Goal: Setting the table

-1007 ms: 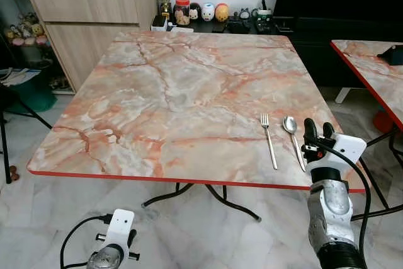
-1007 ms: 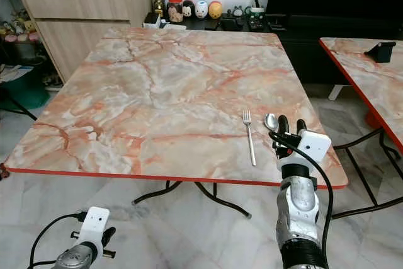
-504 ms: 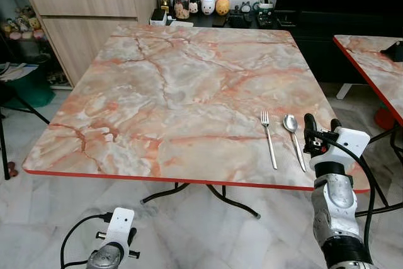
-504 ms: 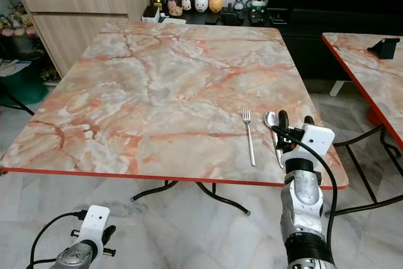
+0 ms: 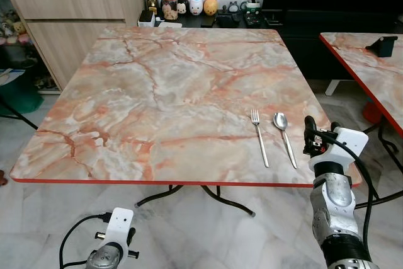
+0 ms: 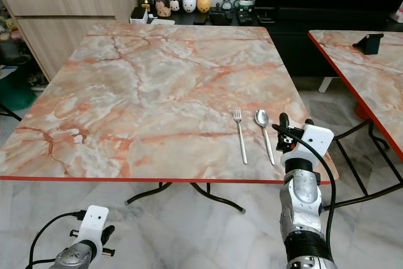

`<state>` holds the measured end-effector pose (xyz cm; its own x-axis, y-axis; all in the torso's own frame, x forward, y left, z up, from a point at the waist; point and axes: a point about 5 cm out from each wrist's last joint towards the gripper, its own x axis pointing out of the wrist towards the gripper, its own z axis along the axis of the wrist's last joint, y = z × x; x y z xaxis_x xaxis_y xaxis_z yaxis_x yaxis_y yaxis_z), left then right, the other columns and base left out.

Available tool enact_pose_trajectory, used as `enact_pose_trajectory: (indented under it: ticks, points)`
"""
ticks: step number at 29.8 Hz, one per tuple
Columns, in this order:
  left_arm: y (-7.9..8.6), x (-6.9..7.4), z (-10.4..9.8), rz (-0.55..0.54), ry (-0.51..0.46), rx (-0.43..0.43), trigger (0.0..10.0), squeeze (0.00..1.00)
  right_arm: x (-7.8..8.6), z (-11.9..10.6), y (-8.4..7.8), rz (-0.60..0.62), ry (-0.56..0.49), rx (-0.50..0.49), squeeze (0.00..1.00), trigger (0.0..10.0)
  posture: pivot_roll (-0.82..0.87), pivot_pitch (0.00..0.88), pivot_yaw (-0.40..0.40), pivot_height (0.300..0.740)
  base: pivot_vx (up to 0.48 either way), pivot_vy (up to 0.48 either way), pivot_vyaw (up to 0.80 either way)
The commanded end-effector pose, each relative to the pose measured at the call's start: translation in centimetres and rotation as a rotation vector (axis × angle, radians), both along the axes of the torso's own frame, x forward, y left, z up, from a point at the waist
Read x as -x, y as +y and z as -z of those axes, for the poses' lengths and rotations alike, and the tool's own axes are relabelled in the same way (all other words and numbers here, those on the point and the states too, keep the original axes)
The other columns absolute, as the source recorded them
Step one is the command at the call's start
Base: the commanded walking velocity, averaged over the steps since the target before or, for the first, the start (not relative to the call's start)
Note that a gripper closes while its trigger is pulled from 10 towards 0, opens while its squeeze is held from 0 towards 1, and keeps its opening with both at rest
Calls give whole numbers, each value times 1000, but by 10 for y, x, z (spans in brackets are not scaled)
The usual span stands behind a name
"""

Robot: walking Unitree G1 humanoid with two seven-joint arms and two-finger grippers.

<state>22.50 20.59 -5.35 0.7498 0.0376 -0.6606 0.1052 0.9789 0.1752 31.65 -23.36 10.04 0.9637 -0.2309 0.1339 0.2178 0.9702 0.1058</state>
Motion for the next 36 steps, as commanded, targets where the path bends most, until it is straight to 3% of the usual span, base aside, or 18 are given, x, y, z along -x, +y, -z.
enact_pose_trajectory:
  ticks: [1,11,24,30,32,36]
  points:
    - [1,4,3,-9,23,-5,10000,0,-1,-2,-1,1,1,3,0,10000,56,0,-34,740,289,0,0]
    - [7,10,5,-4,45,-24,10000,0,-1,-2,-2,9,2,5,0,10000,53,0,-35,740,303,0,0]
    - [47,54,19,-39,164,-98,10000,0,0,-1,-4,24,11,10,0,10000,61,0,-39,740,0,0,0]
    - [47,55,19,-44,166,-96,10000,0,5,10,-9,46,135,42,0,10000,58,0,-41,740,0,0,0]
    - [46,54,19,-42,161,-92,10000,0,12,18,-16,71,229,61,0,10000,56,0,-40,740,0,0,0]
    - [43,51,18,-32,157,-90,10000,0,20,23,-21,44,280,59,0,10000,41,0,-36,740,0,0,0]
